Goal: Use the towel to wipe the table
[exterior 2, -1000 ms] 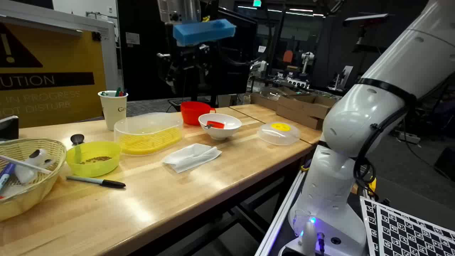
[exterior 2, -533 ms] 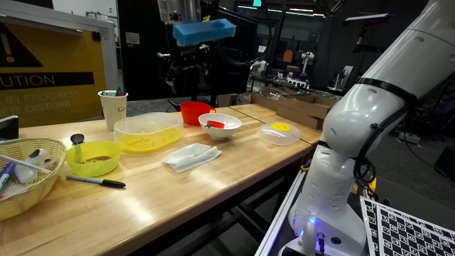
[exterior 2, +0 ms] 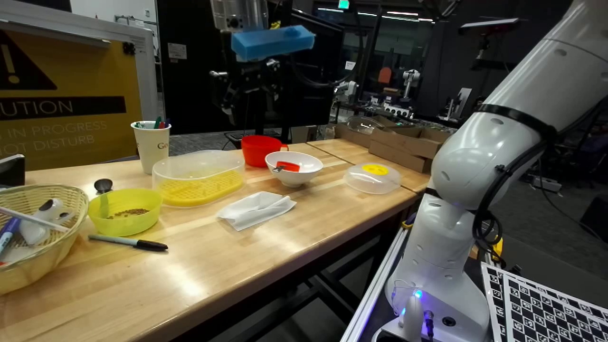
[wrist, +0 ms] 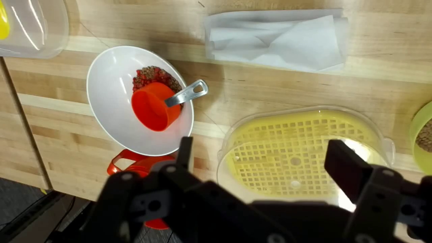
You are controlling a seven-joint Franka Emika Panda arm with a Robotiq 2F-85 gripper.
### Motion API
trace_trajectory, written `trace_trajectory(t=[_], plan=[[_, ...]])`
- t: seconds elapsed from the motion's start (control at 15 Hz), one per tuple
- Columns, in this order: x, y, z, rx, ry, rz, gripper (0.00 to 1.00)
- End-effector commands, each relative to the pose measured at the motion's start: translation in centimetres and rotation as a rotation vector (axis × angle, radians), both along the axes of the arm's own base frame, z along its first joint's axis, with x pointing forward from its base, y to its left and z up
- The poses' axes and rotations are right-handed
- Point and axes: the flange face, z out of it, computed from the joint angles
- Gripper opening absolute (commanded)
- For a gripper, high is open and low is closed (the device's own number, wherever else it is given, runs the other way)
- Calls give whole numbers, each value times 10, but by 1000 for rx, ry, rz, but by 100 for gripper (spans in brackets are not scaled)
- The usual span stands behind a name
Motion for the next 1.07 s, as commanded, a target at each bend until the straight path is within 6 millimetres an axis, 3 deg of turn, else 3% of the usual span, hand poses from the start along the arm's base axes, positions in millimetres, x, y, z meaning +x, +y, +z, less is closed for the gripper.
trace_trajectory(t=[0.0,0.33,0.67,1.0], plan=[[0,0,0,0,1,0,100],[-6,3,-1,9,-17,22,100],[-24,26,-10,42,1,31,100],[-56,52,-27,61,35,15,100]])
